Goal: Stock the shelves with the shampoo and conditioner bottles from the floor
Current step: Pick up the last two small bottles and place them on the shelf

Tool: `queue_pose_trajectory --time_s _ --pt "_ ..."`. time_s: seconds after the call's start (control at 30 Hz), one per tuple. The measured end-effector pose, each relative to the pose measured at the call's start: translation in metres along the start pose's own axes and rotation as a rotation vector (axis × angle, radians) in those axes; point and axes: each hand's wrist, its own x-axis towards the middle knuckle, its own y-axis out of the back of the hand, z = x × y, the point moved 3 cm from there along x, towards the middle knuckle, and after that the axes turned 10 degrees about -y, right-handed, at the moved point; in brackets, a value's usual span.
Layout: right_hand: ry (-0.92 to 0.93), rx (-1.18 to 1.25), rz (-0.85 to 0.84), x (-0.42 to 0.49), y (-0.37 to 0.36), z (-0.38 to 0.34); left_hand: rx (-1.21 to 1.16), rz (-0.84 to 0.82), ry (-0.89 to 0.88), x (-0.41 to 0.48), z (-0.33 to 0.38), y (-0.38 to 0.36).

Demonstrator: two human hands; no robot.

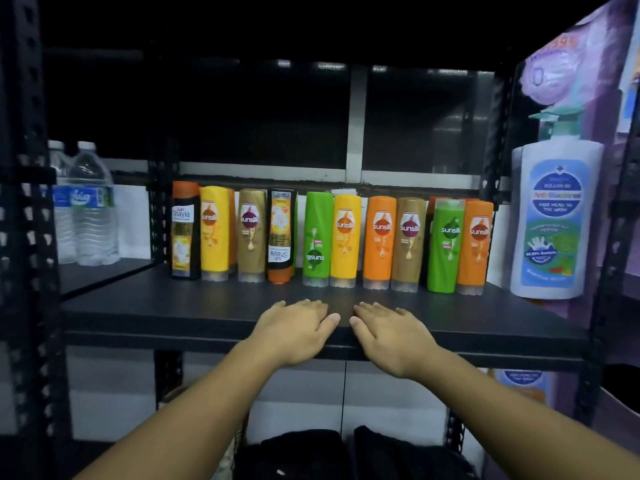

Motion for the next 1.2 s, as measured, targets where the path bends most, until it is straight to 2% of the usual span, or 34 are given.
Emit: queue_pose_trajectory --time_s 0.23,0.47,0.7,0.8,0.9,1.07,1.2 --pt "0.001 -0.034 0.281 -0.012 -0.013 0.000 0.082 0.296 0.042 -0.007 0.002 -0.020" --pt "-0.017 0.119 0.617 -0.011 -0.037 -0.002 0.121 0.556 0.088 -0.010 0.005 -0.034" --pt "-0.005 0.304 0.661 -0.020 -0.045 -0.001 -0.060 0.735 0.066 -0.017 0.009 -0.043" --pt "-0.047 0.314 0.541 -0.023 -0.039 -0.002 -0.081 0.673 0.099 -0.017 0.012 -0.037" --pt "-0.074 0.321 0.347 -0.027 -0.023 -0.003 -0.125 0.516 0.127 -0.020 0.014 -0.023" --pt "-0.066 0.325 -0.090 -0.045 0.020 -0.002 -0.310 0.089 0.156 -0.030 0.020 0.013" --pt "-0.126 0.407 -0.320 -0.070 0.063 0.006 -0.455 -0.222 0.237 -0.048 0.041 0.054"
